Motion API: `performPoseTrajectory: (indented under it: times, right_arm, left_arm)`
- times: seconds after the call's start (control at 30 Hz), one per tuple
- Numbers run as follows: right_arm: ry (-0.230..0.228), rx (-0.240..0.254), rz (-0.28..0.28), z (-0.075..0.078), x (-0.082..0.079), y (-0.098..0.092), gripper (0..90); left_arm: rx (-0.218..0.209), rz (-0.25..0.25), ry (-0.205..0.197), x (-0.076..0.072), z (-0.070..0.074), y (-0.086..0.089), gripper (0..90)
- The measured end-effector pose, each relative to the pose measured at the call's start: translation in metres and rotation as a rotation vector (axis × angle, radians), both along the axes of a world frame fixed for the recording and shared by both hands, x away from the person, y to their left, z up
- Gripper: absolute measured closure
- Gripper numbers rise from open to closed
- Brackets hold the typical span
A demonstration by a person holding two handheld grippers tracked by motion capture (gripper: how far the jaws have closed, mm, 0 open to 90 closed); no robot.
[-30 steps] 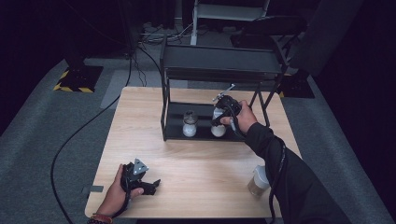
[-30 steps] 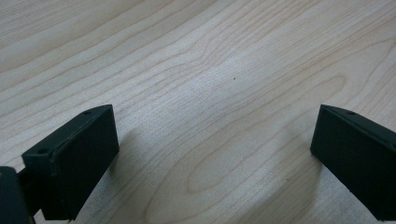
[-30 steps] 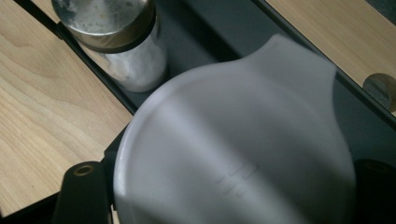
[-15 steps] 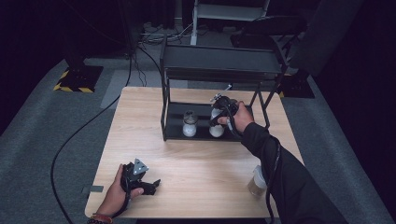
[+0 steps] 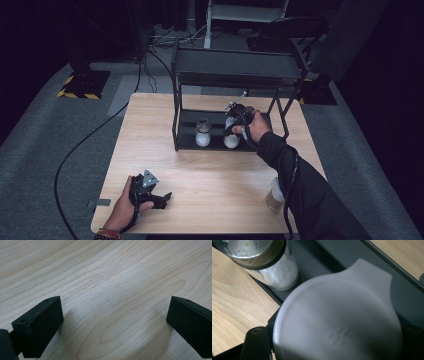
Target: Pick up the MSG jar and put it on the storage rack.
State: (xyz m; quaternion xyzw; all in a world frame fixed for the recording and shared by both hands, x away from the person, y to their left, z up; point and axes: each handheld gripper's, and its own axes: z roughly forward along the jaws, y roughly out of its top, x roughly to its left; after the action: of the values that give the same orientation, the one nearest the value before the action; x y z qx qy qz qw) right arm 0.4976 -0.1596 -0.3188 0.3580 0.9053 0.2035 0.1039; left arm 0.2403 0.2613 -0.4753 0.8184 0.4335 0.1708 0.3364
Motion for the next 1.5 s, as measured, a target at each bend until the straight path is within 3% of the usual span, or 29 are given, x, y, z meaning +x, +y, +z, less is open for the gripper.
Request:
performPoseTrajectory:
  times: [1.0,1.3,1.5]
  right_arm:
    - [0.014,0.025,-0.039,-0.005,0.005,-0.007,29.9]
    - [0.008,0.022,-0.046,-0.004,0.004,-0.010,23.1]
    - [-0.016,0.014,-0.040,-0.002,-0.001,-0.013,12.9]
  left_arm:
    - [0.000,0.000,0.000,0.000,0.000,0.000,0.9]
    - [0.000,0.000,0.000,0.000,0.000,0.000,0.9]
    - [0.001,0.000,0.000,0.000,0.000,0.000,0.9]
